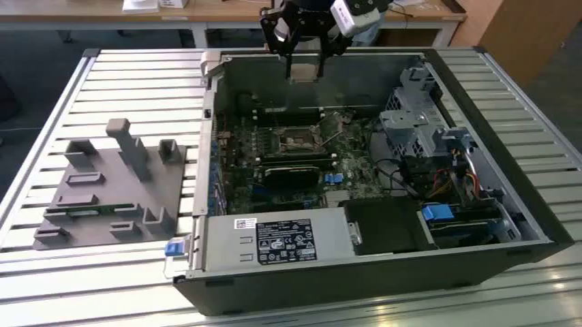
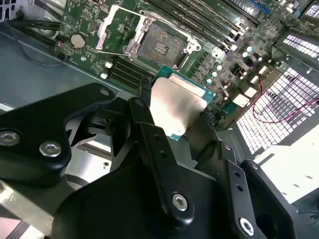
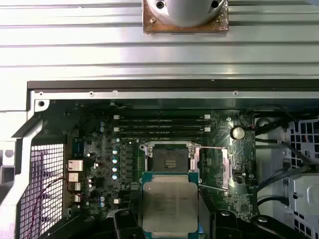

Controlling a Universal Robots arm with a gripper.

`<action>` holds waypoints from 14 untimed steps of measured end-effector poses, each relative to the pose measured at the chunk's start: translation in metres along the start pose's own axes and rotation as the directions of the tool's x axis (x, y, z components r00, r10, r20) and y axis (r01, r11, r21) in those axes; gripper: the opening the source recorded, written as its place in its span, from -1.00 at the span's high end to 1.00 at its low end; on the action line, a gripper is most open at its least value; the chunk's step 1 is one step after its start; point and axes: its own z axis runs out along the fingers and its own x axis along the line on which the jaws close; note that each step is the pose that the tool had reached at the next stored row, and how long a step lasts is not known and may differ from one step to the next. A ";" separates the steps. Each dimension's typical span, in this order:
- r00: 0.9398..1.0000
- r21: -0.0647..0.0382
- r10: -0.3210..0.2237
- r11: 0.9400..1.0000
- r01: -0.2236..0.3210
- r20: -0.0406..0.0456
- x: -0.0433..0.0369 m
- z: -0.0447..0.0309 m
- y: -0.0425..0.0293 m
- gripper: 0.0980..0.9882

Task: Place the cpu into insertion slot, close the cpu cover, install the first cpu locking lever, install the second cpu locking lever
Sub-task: 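Place the cpu into insertion slot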

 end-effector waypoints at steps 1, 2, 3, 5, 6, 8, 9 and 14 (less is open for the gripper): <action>1.000 0.000 0.000 1.000 0.000 0.000 0.0000 0.0000 0.0000 0.02; 1.000 0.000 0.000 1.000 0.000 0.000 0.0000 0.0000 0.0000 0.02; 1.000 0.000 0.000 1.000 0.000 0.000 0.0000 0.0000 0.0000 0.02; 1.000 0.000 0.000 1.000 0.000 0.000 0.0000 0.0000 0.0000 0.02; 1.000 0.000 0.000 1.000 0.000 0.000 0.0000 0.0000 0.0000 0.02; 1.000 0.000 0.001 1.000 -0.001 0.000 0.0000 0.0000 0.0000 0.02; 1.000 0.000 0.003 1.000 -0.003 0.000 0.0000 0.0000 0.0000 0.02; 0.999 -0.001 0.041 0.999 -0.041 0.004 0.0000 0.0000 0.0001 0.02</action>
